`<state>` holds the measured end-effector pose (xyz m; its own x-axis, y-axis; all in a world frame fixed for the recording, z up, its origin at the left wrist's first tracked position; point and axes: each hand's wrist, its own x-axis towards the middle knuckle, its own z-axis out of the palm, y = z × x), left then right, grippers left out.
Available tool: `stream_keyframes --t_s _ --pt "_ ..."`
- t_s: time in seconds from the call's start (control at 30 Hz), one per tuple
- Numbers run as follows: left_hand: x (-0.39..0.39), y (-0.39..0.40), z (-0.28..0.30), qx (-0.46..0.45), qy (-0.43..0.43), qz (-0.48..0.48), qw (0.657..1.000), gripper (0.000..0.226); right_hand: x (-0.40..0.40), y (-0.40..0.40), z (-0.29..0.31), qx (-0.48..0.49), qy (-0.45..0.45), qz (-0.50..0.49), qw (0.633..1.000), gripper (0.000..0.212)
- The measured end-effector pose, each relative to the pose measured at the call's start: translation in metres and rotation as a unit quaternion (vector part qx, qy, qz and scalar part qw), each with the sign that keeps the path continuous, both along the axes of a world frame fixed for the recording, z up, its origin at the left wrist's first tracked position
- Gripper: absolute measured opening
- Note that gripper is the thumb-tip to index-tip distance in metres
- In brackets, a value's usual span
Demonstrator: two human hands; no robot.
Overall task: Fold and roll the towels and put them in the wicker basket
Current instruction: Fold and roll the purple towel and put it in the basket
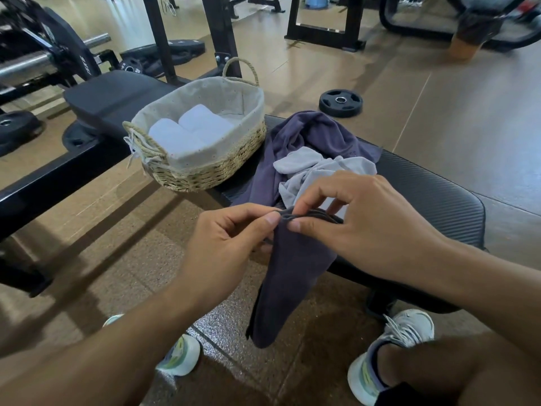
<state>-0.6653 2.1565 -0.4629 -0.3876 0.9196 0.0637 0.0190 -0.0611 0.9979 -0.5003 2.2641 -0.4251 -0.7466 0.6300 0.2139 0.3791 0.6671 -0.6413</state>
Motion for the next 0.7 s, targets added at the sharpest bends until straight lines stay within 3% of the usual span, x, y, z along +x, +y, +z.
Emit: stream_keyframes --t_s 0.13,0.23,0.37,0.53,0.7 --pt "0.0 -0.001 -0.001 0.008 0.037 -0.006 0.999 0.008 0.0 0.0 0.0 0.004 -0.005 0.006 1.0 0.008" --pt "0.001 0.0 -0.001 0.014 0.037 0.008 0.999 0.02 0.0 0.002 -0.001 0.01 -0.004 0.014 1.0 0.014" --pt "-0.011 0.003 -0.004 0.015 0.045 0.016 0.999 0.014 0.002 0.012 -0.002 0.061 -0.065 0.073 0.993 0.022" --pt "-0.03 0.007 0.002 0.017 0.05 0.05 0.997 0.023 0.016 0.031 -0.002 0.08 -0.151 0.103 0.98 0.027" --pt "-0.042 0.01 0.002 0.018 0.028 0.056 0.998 0.026 0.021 0.041 -0.013 0.092 -0.145 0.113 0.979 0.023"
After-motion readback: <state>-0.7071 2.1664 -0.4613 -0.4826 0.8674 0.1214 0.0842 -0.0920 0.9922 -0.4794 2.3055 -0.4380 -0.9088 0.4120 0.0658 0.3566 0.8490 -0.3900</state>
